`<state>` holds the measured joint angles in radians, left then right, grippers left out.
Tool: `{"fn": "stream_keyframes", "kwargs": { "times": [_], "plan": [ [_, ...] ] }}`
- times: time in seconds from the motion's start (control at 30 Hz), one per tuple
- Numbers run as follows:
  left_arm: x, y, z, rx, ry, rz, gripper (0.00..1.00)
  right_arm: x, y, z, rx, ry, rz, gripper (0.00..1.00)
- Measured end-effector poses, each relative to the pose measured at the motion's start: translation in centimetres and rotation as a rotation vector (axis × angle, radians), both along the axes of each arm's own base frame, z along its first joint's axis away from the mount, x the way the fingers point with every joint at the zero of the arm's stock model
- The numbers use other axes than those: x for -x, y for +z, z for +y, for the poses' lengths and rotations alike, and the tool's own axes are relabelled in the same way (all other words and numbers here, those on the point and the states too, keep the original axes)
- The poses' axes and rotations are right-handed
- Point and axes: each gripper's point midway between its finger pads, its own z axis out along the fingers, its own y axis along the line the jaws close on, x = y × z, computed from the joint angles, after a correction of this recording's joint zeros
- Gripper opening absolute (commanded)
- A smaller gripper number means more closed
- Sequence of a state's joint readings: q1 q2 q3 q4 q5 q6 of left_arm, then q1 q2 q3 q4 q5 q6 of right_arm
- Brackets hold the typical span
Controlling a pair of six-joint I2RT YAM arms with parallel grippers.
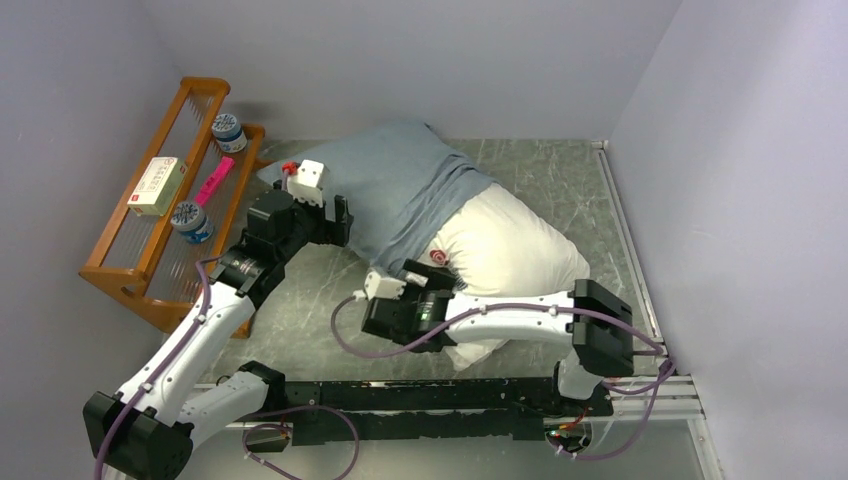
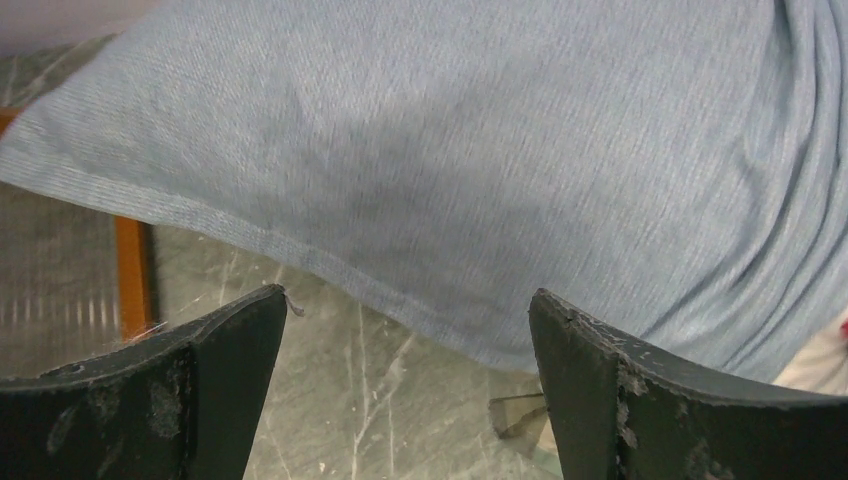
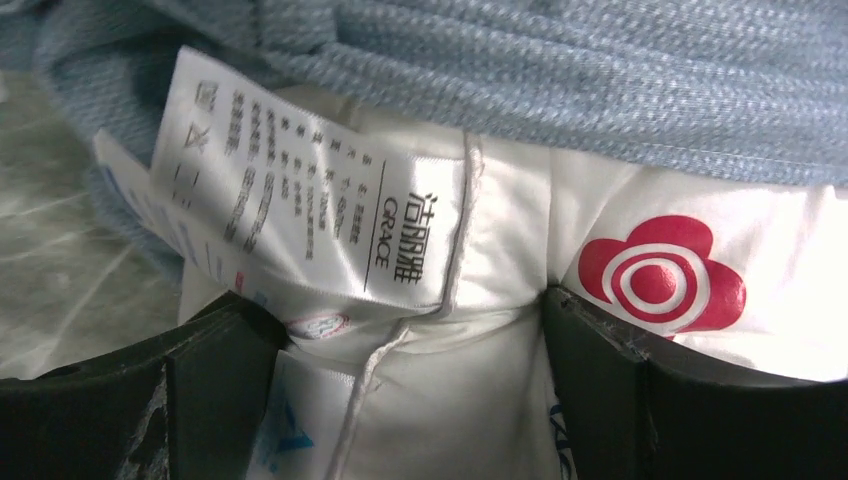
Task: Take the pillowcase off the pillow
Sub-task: Remove the pillow from the pillowcase.
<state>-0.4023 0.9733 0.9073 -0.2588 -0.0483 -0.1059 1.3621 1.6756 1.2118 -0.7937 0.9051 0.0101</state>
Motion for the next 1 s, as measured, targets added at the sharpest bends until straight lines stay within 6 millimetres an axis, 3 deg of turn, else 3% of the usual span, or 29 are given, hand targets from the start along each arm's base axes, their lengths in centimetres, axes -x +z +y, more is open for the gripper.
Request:
{"fn": "stream_keyframes", "kwargs": {
  "times": [0.23, 0.53, 0.73, 1.0],
  "plan": [
    [0.5, -0.3, -1.9, 0.017, -0.114, 0.009, 0.95, -2.5, 2.8, -3.6, -0.114, -0.140, -0.031, 0.93],
    [1.5, -0.4, -5.3, 0.069, -0.321, 0.020, 0.93, -4.5, 5.7, -6.9, -0.336, -0.241, -0.019, 0.75],
    [2.7, -2.0, -7.5, 0.123, -0.448, 0.073, 0.91, -5.5, 6.6, -8.1, -0.481, -0.279, -0.004, 0.56],
    [5.2, -2.7, -10.7, 0.214, -0.564, 0.132, 0.89, -5.8, 6.5, -8.2, -0.553, -0.271, 0.029, 0.19]
  ]
}}
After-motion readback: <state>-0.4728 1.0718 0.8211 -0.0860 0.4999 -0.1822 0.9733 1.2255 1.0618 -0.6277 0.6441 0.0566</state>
